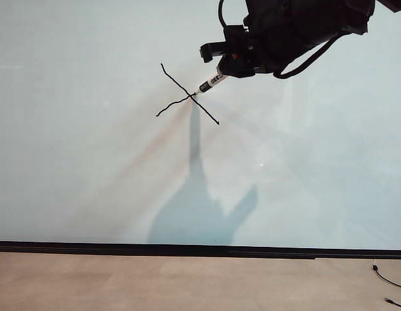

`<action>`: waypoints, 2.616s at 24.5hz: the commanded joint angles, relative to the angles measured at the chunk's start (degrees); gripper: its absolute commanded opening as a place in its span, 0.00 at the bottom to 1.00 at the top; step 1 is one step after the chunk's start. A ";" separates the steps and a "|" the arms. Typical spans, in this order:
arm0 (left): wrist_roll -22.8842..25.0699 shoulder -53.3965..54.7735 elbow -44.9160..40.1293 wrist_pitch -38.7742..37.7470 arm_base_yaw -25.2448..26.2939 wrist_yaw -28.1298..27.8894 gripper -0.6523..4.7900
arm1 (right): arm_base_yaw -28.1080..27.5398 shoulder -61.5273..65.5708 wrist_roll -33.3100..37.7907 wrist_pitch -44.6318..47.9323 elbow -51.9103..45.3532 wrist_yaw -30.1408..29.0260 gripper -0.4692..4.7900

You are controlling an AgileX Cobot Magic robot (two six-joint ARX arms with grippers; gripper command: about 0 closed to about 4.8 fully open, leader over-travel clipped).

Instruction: Pick up the pen on the shelf to the right of the whiteboard and draw a cross mark.

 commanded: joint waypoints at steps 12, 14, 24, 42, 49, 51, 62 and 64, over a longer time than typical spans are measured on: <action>0.26 0.02 0.15 0.50 -0.02 0.22 0.11 | -2.62 -5.33 -2.71 1.25 0.00 3.39 0.08; 0.24 0.02 0.15 0.50 -0.02 0.22 0.11 | -3.10 -6.29 -2.73 0.44 0.00 3.39 0.08; 0.26 0.02 0.15 0.50 0.00 0.22 0.11 | -4.20 -9.07 -3.63 -0.79 -0.33 4.24 0.08; 0.26 0.02 0.15 0.52 -0.02 0.22 0.11 | 0.46 -35.34 -4.11 -5.49 -19.63 5.92 0.08; 0.24 0.02 0.15 0.50 -0.02 0.20 0.11 | 0.44 -55.06 -3.96 -8.20 -33.62 8.50 0.08; 0.24 0.02 0.15 0.50 -0.02 0.24 0.11 | 0.44 -59.30 -3.39 -9.33 -36.09 9.03 0.08; 0.26 0.02 0.15 0.50 0.00 0.22 0.11 | 0.44 -70.71 -1.31 -15.15 -42.18 11.06 0.08; 0.24 0.02 0.15 0.52 0.00 0.24 0.11 | 0.42 -71.52 -1.29 -17.44 -42.18 11.04 0.08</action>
